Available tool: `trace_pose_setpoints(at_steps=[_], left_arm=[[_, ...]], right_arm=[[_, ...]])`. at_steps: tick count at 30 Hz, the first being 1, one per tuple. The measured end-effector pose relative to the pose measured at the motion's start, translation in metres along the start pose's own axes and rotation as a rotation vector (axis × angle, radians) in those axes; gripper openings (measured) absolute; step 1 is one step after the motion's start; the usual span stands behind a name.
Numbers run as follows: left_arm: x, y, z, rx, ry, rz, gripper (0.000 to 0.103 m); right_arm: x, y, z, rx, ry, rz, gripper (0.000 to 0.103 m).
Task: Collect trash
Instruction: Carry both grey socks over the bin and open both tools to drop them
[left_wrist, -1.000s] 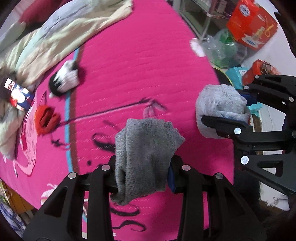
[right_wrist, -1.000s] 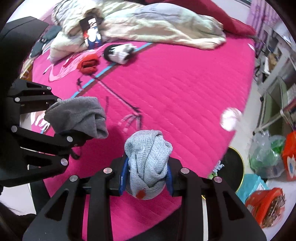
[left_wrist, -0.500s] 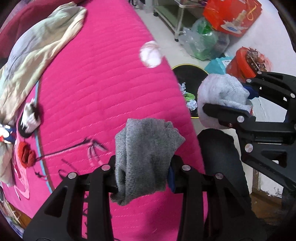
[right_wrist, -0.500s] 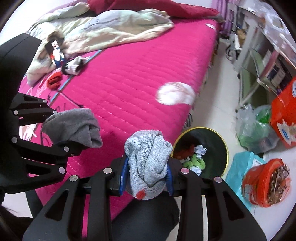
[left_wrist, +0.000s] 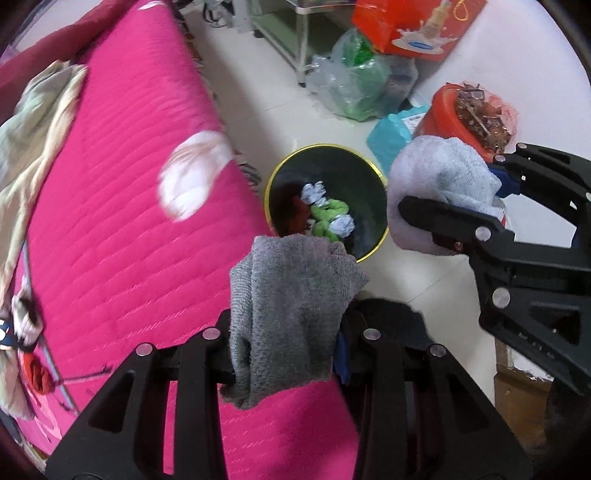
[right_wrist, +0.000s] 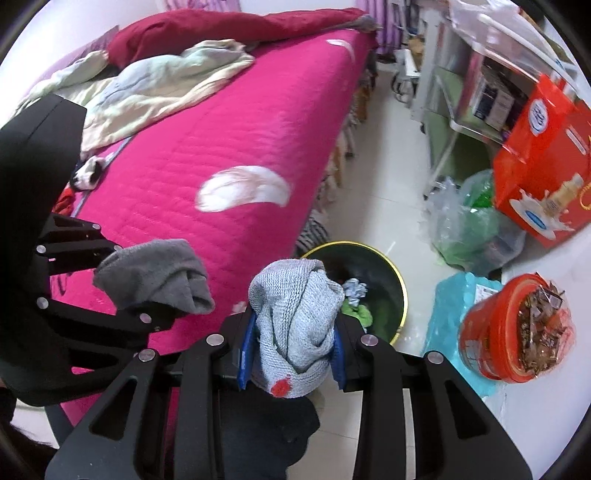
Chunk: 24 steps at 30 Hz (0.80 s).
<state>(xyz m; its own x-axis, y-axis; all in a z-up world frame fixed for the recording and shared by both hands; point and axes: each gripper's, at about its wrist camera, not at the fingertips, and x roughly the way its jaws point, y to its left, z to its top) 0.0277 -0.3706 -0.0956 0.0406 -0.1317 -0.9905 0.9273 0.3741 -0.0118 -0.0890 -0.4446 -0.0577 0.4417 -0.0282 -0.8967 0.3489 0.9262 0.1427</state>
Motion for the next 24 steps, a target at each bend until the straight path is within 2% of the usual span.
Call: trace_pose_setpoints(at_steps=[5,6,8,9,10,14,17,19,20,21,24], left_arm=[[0.021,-0.014,0.025,0.011,0.020,-0.027,0.035],[0.026,-0.017,0.031,0.013,0.024,-0.034,0.038],[0.032,-0.022,0.039,0.027,0.034,-0.038,0.063],[0.035,-0.023,0.043,0.030,0.042,-0.029,0.090],[0.035,-0.024,0.047,0.030,0.019,-0.013,0.093],[0.031,-0.020,0.049,0.043,0.007,-0.013,0.093],[0.031,-0.013,0.049,0.040,0.001,0.026,0.093],[0.033,-0.007,0.049,0.025,0.013,0.028,0.093],[0.033,-0.005,0.048,0.022,0.011,0.034,0.093],[0.032,-0.002,0.047,0.022,0.009,0.039,0.093],[0.032,0.005,0.042,0.015,0.014,0.039,0.093]], right_arm=[[0.004,-0.024,0.001,0.028,0.008,-0.015,0.030],[0.006,-0.028,0.001,0.031,0.011,-0.022,0.030],[0.009,-0.036,0.003,0.040,0.016,-0.028,0.031],[0.012,-0.040,0.004,0.044,0.020,-0.035,0.031],[0.014,-0.044,0.005,0.047,0.023,-0.044,0.031],[0.025,-0.054,0.011,0.056,0.035,-0.061,0.031],[0.034,-0.056,0.017,0.053,0.044,-0.065,0.031],[0.041,-0.056,0.020,0.049,0.058,-0.073,0.035],[0.047,-0.056,0.021,0.047,0.072,-0.081,0.044],[0.052,-0.055,0.022,0.040,0.088,-0.094,0.058],[0.065,-0.052,0.024,0.025,0.105,-0.129,0.065]])
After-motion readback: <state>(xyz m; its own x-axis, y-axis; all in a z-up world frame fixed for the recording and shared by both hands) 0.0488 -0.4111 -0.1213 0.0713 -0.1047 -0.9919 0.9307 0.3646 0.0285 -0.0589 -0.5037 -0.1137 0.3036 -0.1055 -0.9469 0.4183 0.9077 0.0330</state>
